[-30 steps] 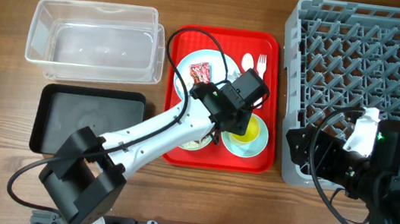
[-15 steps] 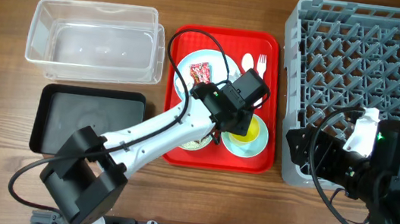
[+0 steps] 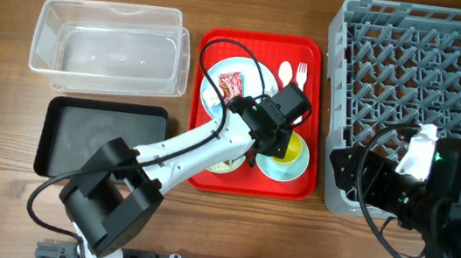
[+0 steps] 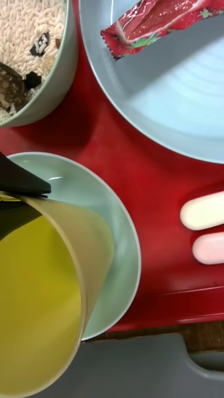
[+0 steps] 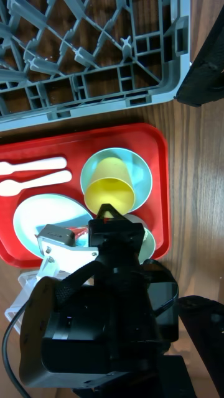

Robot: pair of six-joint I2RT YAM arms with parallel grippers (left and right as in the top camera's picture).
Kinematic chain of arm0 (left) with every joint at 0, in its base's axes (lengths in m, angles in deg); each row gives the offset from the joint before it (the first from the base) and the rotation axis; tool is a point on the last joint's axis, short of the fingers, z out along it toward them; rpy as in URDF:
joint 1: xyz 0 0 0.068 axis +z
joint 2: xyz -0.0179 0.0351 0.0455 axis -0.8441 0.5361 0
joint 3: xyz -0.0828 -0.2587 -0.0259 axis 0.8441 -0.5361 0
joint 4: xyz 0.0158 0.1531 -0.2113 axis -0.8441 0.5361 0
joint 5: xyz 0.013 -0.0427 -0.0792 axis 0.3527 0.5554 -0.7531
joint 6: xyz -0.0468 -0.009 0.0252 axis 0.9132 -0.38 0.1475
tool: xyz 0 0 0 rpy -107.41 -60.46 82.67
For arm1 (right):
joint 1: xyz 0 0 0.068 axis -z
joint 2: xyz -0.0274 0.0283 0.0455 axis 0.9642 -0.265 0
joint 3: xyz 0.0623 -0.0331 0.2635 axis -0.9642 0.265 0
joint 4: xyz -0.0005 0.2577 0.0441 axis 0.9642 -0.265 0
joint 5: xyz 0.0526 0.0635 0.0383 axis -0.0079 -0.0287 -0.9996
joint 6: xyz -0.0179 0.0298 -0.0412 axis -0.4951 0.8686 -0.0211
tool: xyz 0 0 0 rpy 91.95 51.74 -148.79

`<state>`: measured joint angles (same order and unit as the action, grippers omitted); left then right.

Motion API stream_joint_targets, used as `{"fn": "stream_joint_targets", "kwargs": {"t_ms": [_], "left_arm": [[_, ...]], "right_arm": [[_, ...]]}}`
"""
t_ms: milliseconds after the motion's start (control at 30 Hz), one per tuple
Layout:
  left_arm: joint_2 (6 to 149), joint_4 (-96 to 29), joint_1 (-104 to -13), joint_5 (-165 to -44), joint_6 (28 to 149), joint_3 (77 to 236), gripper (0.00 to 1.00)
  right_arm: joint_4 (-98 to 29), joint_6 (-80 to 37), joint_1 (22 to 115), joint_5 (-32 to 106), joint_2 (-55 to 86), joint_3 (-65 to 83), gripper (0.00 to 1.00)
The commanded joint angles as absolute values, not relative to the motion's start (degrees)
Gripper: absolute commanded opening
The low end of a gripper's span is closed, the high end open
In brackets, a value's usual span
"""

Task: Sort waste into correct bins and load items into the dishwasher rack
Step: 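Lift the yellow cup with the left gripper toward the right gripper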

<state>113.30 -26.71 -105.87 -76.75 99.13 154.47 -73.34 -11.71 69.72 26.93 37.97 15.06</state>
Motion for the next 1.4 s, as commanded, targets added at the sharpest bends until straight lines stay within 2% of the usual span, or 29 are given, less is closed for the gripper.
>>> {"fn": "stream_joint_targets", "kwargs": {"t_ms": [0,233,567,733,933,1267,1367], "left_arm": [[110.02,-26.71,-105.85,-78.30,99.35,154.42,0.04],[100.98,-23.28,-100.71,-79.74,101.50,154.42,0.04],[91.58,-17.20,-81.28,-102.04,100.14,154.40,0.04],[91.49,-14.45,-75.01,-117.27,95.53,154.40,0.04],[91.47,-13.86,-73.22,-134.78,91.46,154.40,0.04],[91.42,-13.86,-73.30,-155.54,89.04,154.40,0.04],[91.40,-13.88,-74.57,-157.66,88.64,154.40,0.04]], "right_arm": [[-73.41,-11.36,69.33,27.43,37.73,14.07,1.00],[-73.41,-11.36,69.33,27.43,37.73,14.05,1.00],[-72.44,-6.90,69.33,22.97,37.73,14.05,1.00],[-71.33,-9.59,69.33,18.34,37.73,14.05,1.00],[-68.18,-19.62,69.33,4.74,37.73,14.07,0.99],[-61.71,-25.00,69.33,-8.02,37.73,14.07,0.98],[-60.31,-25.00,69.33,-9.00,37.70,14.05,0.98]]}}
